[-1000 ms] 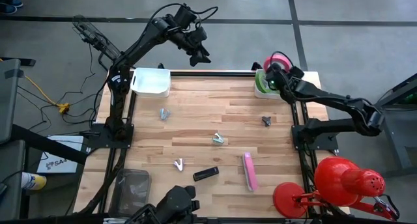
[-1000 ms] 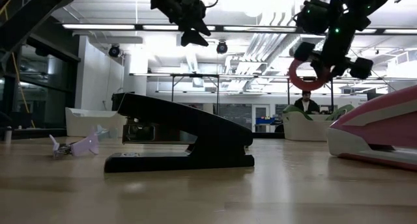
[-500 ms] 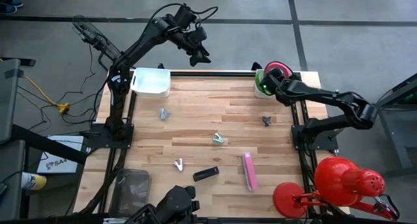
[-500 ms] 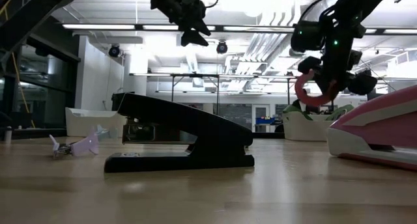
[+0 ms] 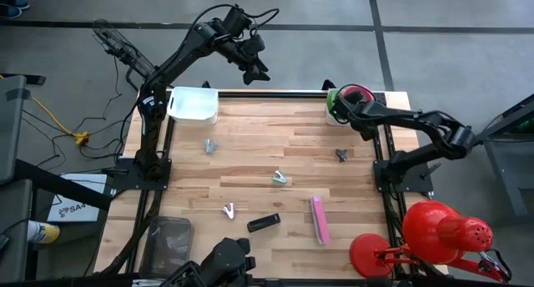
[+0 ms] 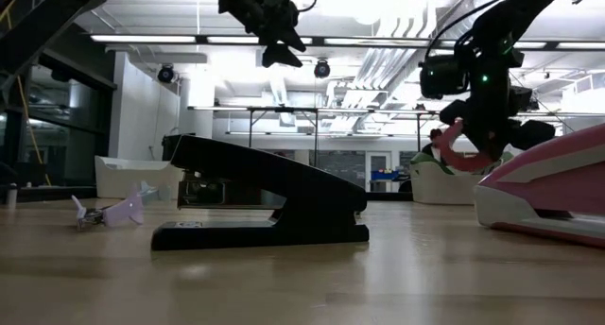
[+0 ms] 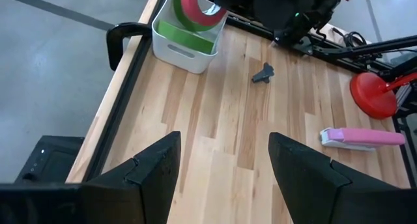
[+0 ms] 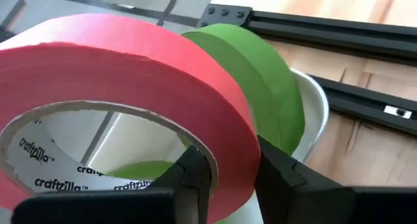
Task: Pick and place Stapler, Stapler remover, tape
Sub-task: Put the pink tape into the right white bin, then put the black staple remover into the left white bin
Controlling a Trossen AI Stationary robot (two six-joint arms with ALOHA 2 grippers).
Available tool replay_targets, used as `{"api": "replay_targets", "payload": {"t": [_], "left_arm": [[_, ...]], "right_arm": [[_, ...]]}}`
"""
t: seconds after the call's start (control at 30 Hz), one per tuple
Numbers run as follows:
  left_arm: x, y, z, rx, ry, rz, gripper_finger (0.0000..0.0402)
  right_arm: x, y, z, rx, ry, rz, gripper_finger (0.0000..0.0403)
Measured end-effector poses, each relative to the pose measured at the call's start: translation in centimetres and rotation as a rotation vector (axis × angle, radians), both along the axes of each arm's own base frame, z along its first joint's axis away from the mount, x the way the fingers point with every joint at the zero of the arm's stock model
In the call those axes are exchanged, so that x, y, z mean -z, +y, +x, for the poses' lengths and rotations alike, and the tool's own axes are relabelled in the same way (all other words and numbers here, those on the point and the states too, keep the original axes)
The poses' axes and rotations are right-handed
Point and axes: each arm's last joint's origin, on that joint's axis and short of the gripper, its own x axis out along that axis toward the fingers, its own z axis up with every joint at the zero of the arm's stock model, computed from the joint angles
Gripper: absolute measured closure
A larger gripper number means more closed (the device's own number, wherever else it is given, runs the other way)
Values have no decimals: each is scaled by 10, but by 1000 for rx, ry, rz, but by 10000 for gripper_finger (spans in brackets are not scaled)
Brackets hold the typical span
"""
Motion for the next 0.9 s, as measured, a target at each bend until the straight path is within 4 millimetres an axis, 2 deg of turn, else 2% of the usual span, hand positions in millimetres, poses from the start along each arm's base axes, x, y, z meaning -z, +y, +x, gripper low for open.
{"api": "replay_targets", "payload": {"t": [0.2,0.33,0.47,0.9], "left_arm": [[0,0,0,-4,1,-5,173],[0,0,0,-8,1,-11,173],[0,0,0,-15,2,-19,173],[1,0,0,-19,4,-18,173]], "right_arm": [[3,-5,2,17,-13,-28,232],[2,-7,3,22,-14,-59,196],[2,-6,3,0,-13,-36,184],[0,-3,1,-157,143,76,187]]}}
